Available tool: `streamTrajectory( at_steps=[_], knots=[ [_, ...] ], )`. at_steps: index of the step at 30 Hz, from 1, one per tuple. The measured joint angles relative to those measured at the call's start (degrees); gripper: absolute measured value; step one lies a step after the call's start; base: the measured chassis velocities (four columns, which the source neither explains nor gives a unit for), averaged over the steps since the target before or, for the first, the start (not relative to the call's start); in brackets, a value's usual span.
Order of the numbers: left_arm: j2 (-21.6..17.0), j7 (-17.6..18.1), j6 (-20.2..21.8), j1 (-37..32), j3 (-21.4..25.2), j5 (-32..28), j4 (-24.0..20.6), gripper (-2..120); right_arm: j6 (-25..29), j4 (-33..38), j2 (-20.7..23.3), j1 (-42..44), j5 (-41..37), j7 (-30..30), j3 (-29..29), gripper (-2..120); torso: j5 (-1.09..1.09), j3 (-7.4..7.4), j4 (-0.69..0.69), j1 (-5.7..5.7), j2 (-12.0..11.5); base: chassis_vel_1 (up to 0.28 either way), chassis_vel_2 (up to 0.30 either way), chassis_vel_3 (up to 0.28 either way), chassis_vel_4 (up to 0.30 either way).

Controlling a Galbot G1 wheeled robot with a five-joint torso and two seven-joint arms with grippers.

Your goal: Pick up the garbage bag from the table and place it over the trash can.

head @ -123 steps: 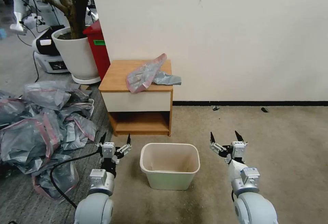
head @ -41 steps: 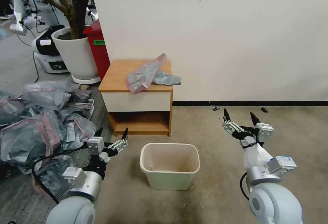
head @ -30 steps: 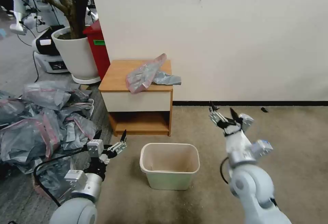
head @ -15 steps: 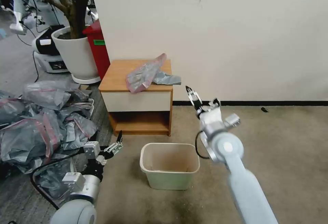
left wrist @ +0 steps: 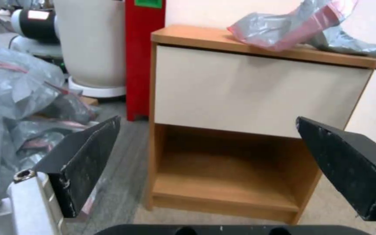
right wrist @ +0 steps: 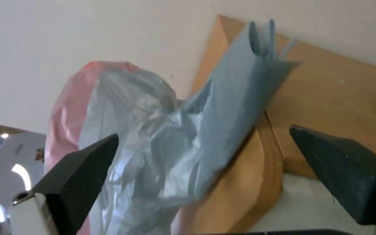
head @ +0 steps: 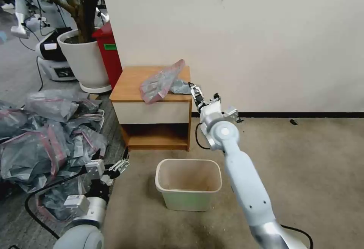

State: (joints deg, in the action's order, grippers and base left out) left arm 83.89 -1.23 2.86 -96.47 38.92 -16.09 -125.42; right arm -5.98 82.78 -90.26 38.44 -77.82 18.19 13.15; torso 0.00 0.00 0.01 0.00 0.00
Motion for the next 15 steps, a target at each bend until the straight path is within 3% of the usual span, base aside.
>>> streamTrajectory(
  at_steps=[15],
  knots=[
    [-0.3,1.2,0.0,0.2,0.5,0.0,0.0,100,1.3,-7.0,-1.3,-4.6,2.2,-2.4,0.5,99,0.0,0.0,-0.01,0.0,0.0,0.0,0.0,0.0,0.0]
  ],
)
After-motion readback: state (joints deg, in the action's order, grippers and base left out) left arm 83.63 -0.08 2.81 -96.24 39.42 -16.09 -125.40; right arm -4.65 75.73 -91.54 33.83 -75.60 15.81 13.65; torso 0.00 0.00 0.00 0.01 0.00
